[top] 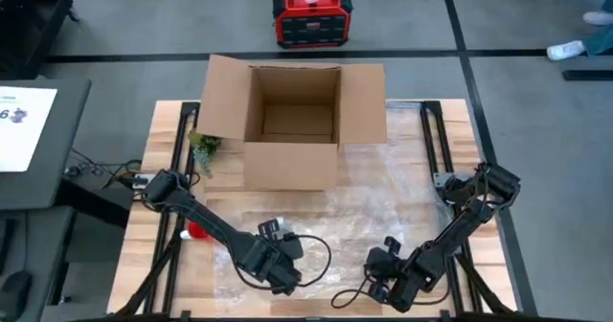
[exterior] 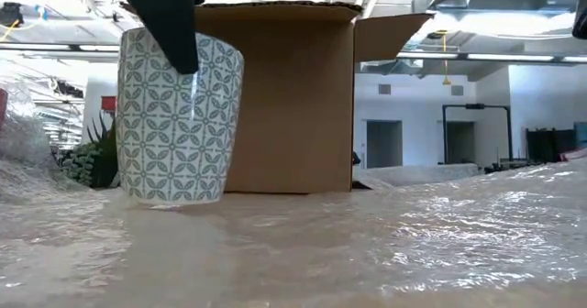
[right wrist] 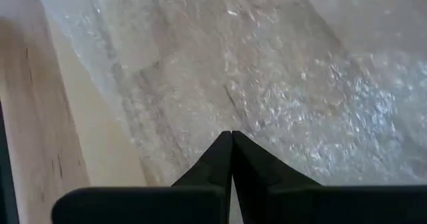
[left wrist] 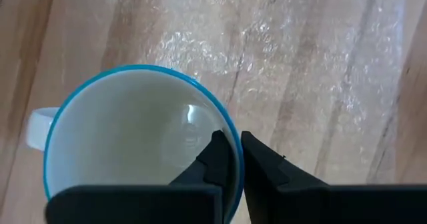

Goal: Wrap mug
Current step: Pack the white mug with the bubble wrap

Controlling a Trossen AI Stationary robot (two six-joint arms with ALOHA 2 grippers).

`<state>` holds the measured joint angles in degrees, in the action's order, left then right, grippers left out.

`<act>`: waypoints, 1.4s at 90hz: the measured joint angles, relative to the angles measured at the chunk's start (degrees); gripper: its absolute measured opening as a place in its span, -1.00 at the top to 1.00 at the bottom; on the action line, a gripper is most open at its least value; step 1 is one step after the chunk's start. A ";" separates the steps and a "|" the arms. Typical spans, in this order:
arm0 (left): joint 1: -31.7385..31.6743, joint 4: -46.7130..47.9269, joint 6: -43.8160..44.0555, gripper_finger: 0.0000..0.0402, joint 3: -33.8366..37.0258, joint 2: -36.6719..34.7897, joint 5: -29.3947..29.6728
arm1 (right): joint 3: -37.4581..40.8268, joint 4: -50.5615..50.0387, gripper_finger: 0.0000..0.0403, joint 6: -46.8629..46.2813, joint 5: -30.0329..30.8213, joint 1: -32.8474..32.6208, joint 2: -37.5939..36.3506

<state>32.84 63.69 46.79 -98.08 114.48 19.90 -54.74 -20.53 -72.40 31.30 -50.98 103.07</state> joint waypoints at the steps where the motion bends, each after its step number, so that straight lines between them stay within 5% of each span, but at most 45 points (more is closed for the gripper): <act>1: 0.00 -0.01 -0.05 0.97 -0.02 0.00 0.00 | 0.00 0.00 1.00 0.23 0.00 0.07 0.00; 66: 1.27 -4.57 2.55 0.91 2.95 -0.19 -2.50 | -0.04 -1.43 1.00 0.07 -1.50 0.90 -0.12; 104: 1.25 -0.48 3.03 0.46 -3.83 -0.44 -3.28 | -0.09 -31.75 0.98 -23.75 1.59 -5.74 -13.39; 115: 1.46 3.33 3.93 0.45 -8.02 -0.55 -3.14 | 0.65 -41.51 0.85 -33.00 1.67 -8.07 -15.72; 126: 3.20 6.25 5.42 0.45 -11.76 -0.62 -2.50 | 5.06 -39.22 0.63 -38.76 -0.04 -9.09 -17.56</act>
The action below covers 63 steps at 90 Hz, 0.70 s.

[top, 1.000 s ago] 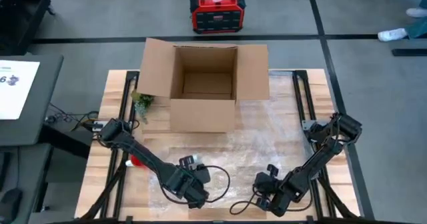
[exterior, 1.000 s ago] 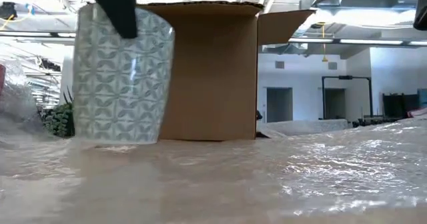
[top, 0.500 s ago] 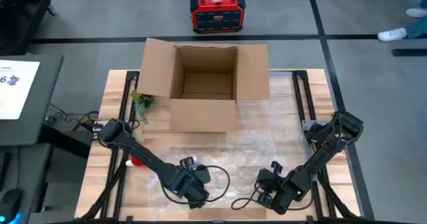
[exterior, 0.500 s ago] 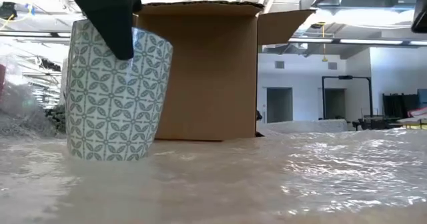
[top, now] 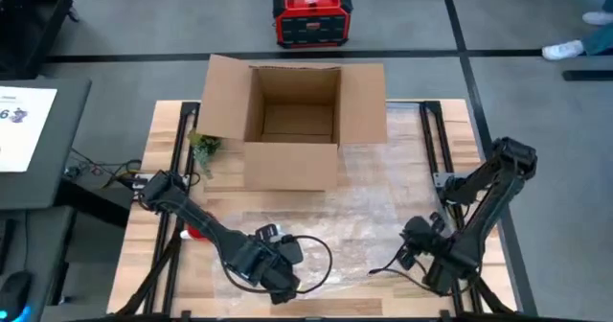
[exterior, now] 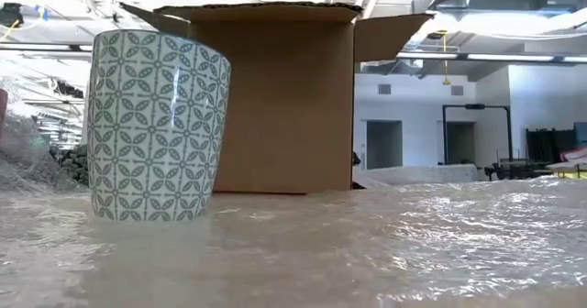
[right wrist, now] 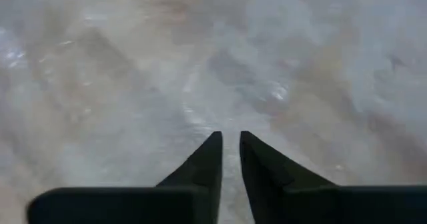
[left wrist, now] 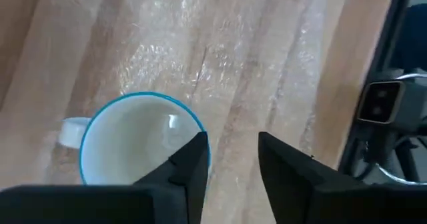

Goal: Wrap mug
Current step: Pack the white mug with the bubble wrap

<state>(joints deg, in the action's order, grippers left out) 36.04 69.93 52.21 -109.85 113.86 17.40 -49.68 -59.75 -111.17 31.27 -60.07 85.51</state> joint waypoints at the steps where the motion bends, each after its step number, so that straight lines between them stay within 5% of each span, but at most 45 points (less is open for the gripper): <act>1: 0.26 -0.08 0.09 0.45 -0.21 -0.03 0.01 | 0.50 0.81 0.61 -0.09 -0.55 -0.01 -0.17; 32: 10.62 1.17 12.87 0.46 -2.34 0.02 2.58 | 14.10 12.33 0.12 -3.56 -0.60 1.99 -8.18; 63: 21.99 13.99 43.14 0.46 -1.99 0.13 10.29 | 24.94 29.54 0.14 6.41 2.15 8.61 -14.67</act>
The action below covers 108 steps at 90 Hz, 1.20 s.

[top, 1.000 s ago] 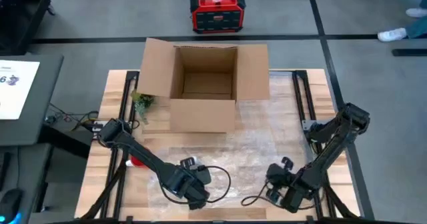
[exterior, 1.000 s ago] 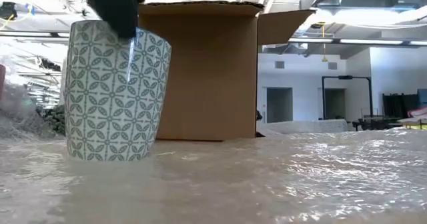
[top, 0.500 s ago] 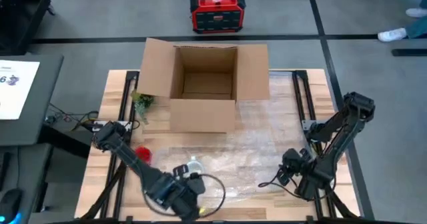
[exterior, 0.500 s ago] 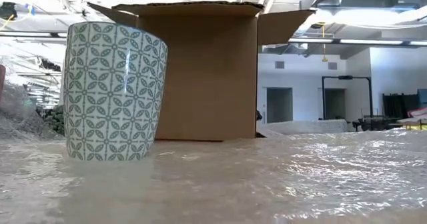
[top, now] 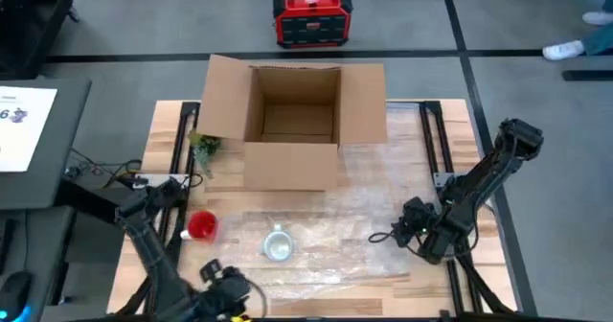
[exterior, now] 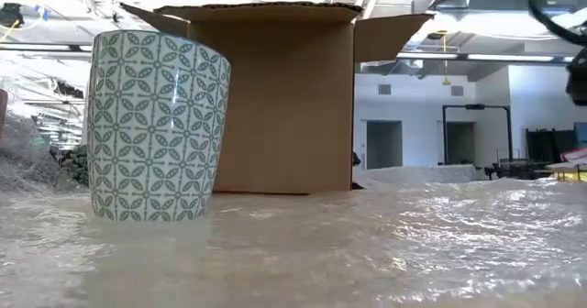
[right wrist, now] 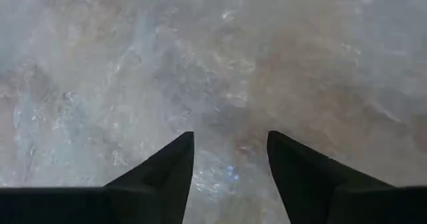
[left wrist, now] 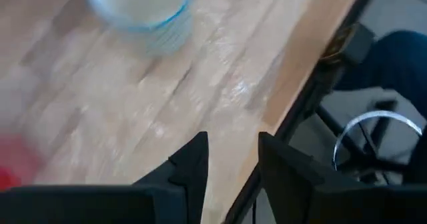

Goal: Wrap mug
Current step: Pack the white mug with the bubble wrap

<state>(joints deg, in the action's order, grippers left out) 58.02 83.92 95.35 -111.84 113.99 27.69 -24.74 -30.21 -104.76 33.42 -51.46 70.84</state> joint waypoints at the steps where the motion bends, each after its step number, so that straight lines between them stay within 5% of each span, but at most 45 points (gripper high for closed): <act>1: 0.30 0.01 0.86 0.46 0.19 0.00 0.24 | 0.03 0.45 0.15 0.60 0.01 0.22 -0.13; 43: 7.81 -3.17 21.77 0.46 13.57 0.15 0.51 | 0.01 8.93 0.35 15.95 -0.17 6.09 -5.62; 68: 7.65 -7.99 18.74 0.46 21.94 0.15 -4.40 | -1.69 18.32 0.95 28.22 -0.28 7.78 -7.61; 108: -0.05 -3.70 4.13 0.46 22.32 0.15 -0.12 | -20.55 31.61 1.00 58.36 -3.95 14.01 -4.92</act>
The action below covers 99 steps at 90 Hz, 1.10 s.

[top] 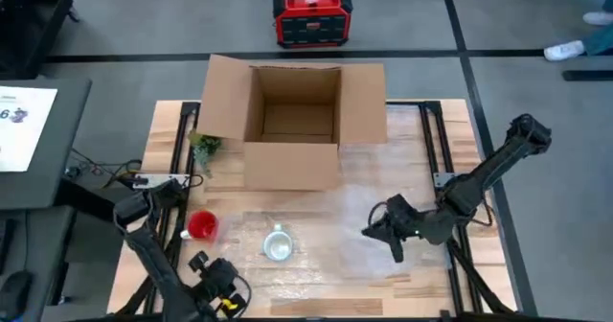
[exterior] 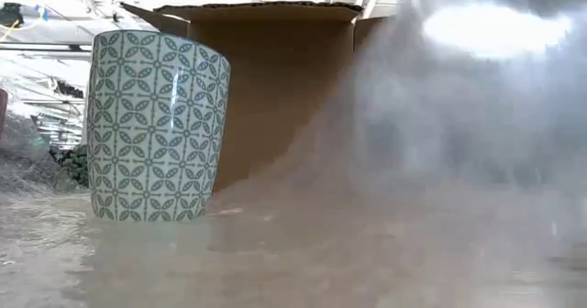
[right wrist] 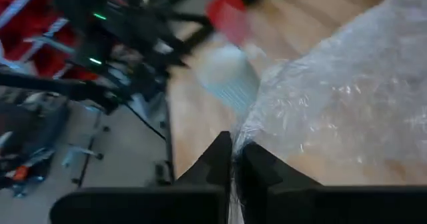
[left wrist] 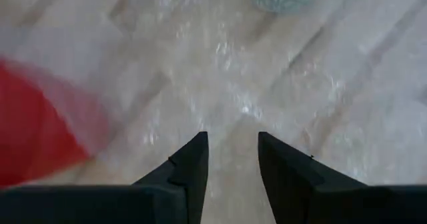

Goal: Wrap mug
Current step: Pack the white mug with the bubble wrap

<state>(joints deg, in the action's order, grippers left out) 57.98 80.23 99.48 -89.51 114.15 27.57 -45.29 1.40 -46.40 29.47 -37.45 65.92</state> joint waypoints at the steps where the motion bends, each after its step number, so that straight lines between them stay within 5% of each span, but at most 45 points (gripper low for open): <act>1: -0.17 -0.03 -0.57 0.46 -0.17 0.00 0.09 | -0.53 0.66 1.00 0.80 -0.56 0.32 0.40; 37: 0.77 9.46 -12.20 0.46 -15.77 -0.22 13.57 | -18.42 8.29 1.00 14.83 -15.14 11.56 19.03; 74: 4.94 7.12 -14.45 0.46 -20.24 -0.26 19.46 | -31.76 22.73 1.00 16.60 -31.11 17.43 41.28; 99: 10.70 9.08 -16.60 0.46 -26.57 -0.33 34.77 | -41.79 24.93 1.00 15.82 -34.30 19.28 54.74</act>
<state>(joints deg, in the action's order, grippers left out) 68.68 89.31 82.89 -116.09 113.82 62.35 -87.08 26.33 -30.57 -4.82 -18.17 120.66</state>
